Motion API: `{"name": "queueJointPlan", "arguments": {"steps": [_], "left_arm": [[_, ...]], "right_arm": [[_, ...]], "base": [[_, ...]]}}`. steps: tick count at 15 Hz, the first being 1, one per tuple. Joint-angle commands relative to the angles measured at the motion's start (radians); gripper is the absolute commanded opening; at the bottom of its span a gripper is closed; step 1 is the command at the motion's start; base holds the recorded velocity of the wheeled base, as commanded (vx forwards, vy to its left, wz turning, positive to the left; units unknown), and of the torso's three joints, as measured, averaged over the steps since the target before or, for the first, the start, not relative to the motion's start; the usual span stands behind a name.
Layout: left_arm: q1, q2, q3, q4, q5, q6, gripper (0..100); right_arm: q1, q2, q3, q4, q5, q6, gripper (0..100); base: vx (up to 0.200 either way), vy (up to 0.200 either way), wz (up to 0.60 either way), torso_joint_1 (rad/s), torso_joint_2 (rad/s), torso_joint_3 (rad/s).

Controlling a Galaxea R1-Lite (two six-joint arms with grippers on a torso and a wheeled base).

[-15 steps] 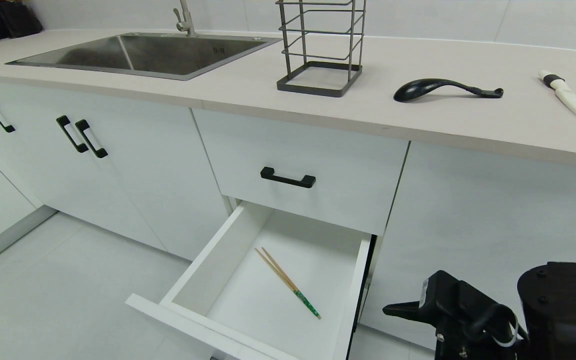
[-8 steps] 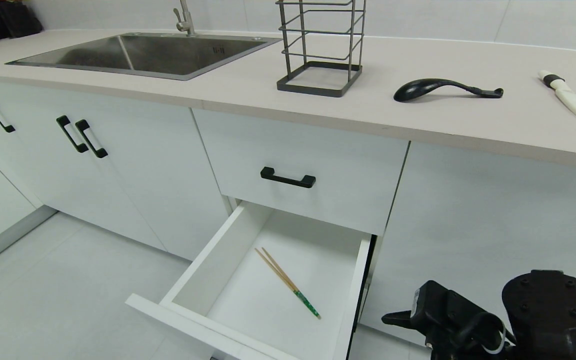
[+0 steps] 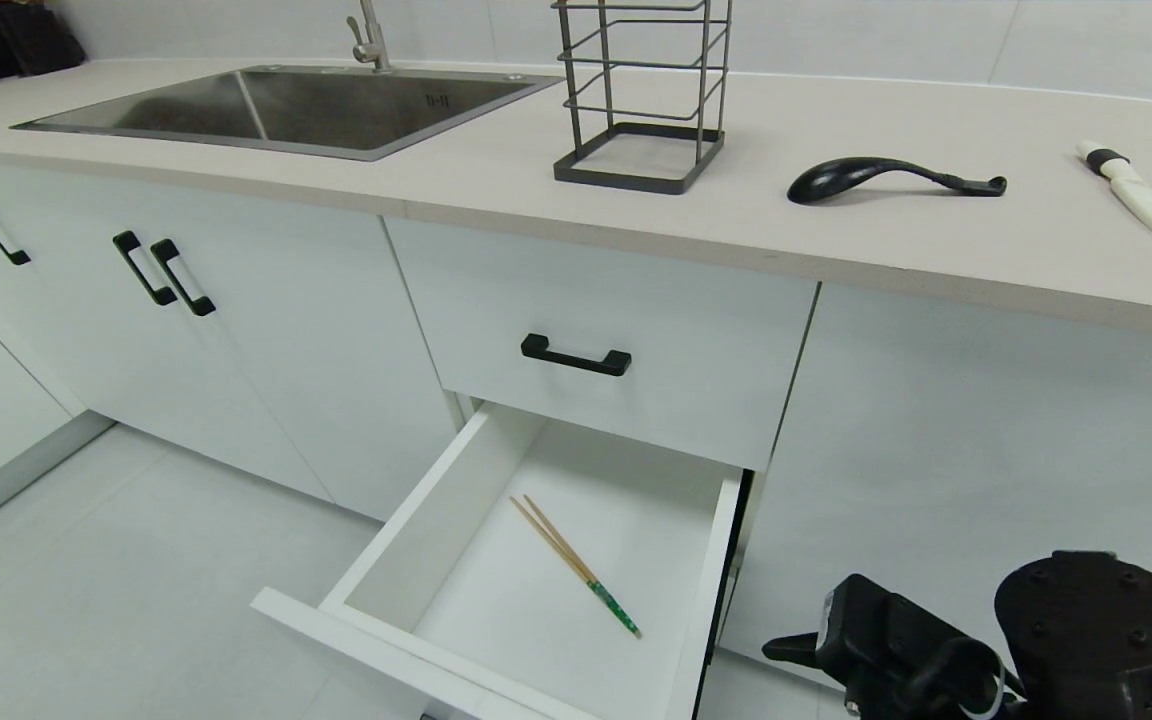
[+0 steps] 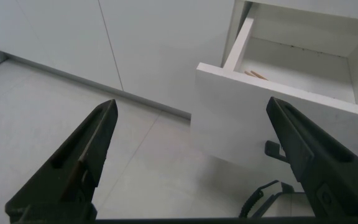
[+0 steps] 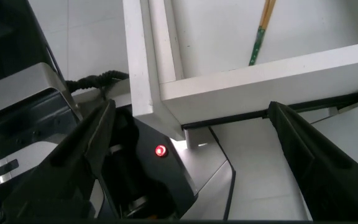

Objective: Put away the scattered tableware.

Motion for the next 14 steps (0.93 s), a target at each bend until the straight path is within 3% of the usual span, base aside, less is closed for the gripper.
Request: {"name": "queueJointPlan", "arguments": {"steps": [1,7,14], "left_arm": [[0.0,0.0,0.0,0.0,0.001,-0.001,100],[0.0,0.0,0.0,0.0,0.001,-0.001,100],[0.0,0.0,0.0,0.0,0.001,-0.001,100]], "right_arm": [[0.012,0.004,0.003,0.0,0.0,0.002,100],[0.021,0.013,0.01,-0.002,0.001,0.002,100],[0.041,0.046,0.012,-0.002,0.006,0.003,100]], "base": [[0.0,0.0,0.0,0.0,0.0,0.0],[0.0,0.0,0.0,0.209,-0.15,-0.108],[0.0,0.0,0.0,0.214,-0.57,-0.206]]}}
